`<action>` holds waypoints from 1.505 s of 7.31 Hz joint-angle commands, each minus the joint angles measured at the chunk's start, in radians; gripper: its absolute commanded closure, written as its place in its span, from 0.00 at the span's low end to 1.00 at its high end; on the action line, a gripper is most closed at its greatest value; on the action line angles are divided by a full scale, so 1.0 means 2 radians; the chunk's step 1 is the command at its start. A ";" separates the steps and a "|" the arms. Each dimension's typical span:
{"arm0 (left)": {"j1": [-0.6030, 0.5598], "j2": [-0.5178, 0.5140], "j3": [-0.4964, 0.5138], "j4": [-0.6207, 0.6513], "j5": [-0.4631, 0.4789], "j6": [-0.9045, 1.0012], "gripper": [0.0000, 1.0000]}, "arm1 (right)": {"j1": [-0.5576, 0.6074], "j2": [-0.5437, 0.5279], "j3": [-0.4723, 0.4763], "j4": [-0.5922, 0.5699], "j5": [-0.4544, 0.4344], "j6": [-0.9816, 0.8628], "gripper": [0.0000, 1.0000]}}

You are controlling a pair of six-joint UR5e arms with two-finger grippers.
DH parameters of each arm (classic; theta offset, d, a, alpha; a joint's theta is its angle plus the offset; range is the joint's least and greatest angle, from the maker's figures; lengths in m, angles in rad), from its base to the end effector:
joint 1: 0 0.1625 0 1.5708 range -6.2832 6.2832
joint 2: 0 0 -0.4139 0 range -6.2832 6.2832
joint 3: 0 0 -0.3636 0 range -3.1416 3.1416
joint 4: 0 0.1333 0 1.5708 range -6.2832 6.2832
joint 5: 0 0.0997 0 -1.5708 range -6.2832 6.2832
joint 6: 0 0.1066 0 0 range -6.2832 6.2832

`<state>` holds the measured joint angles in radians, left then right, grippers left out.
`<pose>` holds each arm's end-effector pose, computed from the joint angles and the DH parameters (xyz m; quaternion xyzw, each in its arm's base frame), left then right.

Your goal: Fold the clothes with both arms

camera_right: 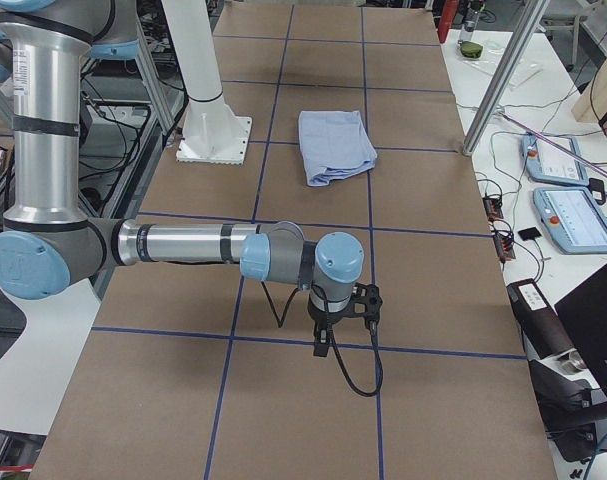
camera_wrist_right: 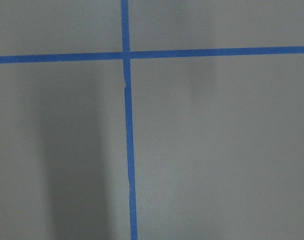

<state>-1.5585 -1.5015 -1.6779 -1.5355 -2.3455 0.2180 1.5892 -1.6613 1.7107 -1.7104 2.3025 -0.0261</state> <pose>-0.0534 -0.4353 0.6376 0.0399 0.3756 0.1069 0.9197 0.0698 -0.4167 0.6447 -0.0341 -0.3582 0.0125 0.9329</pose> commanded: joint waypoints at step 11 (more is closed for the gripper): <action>0.000 0.001 0.000 0.002 -0.002 -0.050 0.00 | 0.000 0.000 0.001 0.001 0.000 0.000 0.00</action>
<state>-1.5585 -1.5002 -1.6779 -1.5324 -2.3488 0.1202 1.5892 -1.6606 1.7124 -1.7088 2.3025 -0.0261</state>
